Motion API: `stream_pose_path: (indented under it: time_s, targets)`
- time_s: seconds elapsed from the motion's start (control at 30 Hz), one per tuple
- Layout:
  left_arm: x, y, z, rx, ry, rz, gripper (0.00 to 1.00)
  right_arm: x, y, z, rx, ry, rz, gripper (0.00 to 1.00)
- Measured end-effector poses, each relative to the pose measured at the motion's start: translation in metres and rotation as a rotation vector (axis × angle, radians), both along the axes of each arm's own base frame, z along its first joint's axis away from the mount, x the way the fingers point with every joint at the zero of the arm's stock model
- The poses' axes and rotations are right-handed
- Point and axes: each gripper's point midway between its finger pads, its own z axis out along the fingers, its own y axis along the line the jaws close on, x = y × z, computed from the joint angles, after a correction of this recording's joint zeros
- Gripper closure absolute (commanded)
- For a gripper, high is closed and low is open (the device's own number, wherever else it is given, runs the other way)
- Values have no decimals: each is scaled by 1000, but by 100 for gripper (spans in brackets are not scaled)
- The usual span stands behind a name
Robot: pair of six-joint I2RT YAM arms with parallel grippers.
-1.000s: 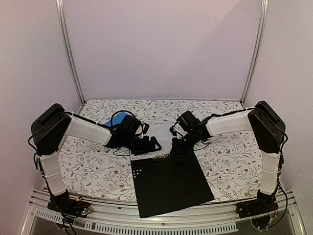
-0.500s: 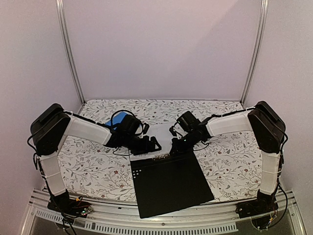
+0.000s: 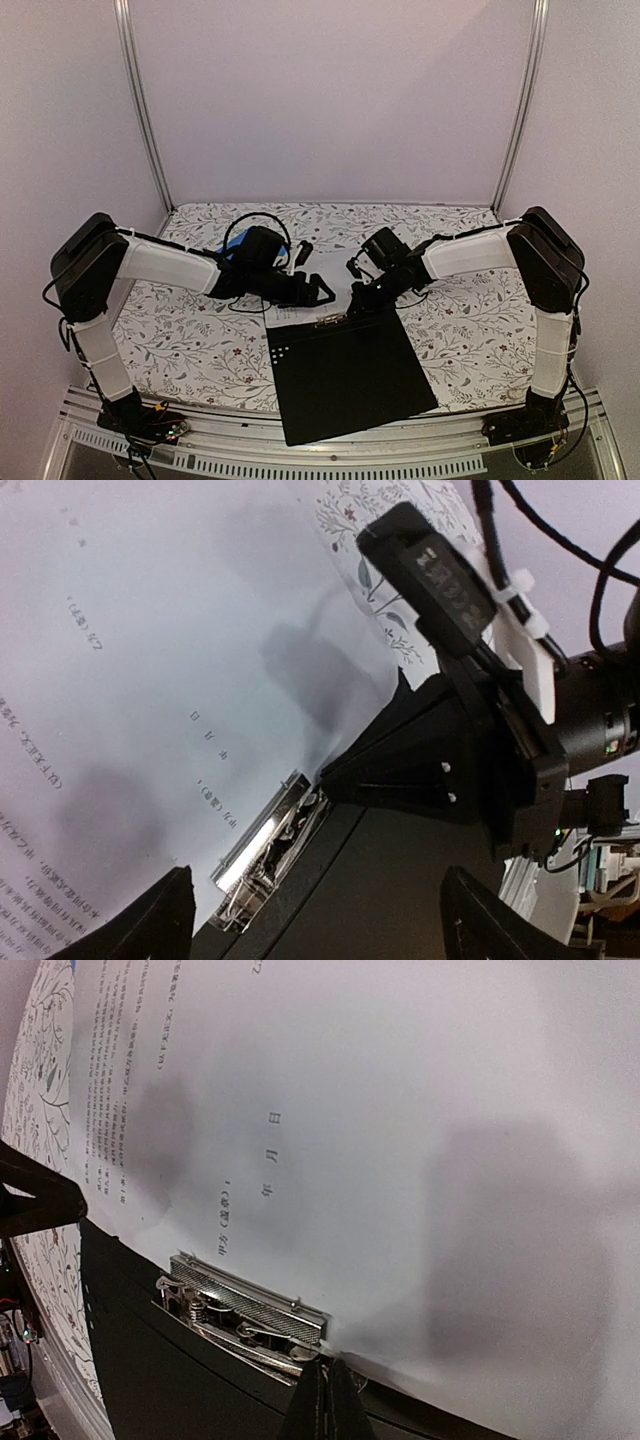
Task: Put the files into the folder
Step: Clamp the file at the center of the board.
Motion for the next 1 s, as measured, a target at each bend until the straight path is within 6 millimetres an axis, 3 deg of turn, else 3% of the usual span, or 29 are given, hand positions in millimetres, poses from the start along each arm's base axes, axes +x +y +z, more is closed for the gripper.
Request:
stream_pose_path:
  time_s: [0.13, 0.23, 0.37, 0.57, 0.87, 1.0]
  targets:
    - [-3, 2, 16, 26, -142, -76, 17, 0, 0, 0, 0, 0, 0, 100]
    - [-11, 4, 17, 80, -259, -153, 18, 0, 0, 0, 0, 0, 0, 100]
    - [-21, 5, 7, 155, -371, -270, 20, 0, 0, 0, 0, 0, 0, 100]
    - [-22, 9, -8, 237, -523, -397, 24, 0, 0, 0, 1, 0, 1, 100]
    - [-27, 13, -54, 340, -635, -594, 29, 0, 1, 1, 3, -2, 5, 100]
    - [-25, 9, -54, 342, -689, -637, 34, 0, 1, 1, 5, -3, 6, 100]
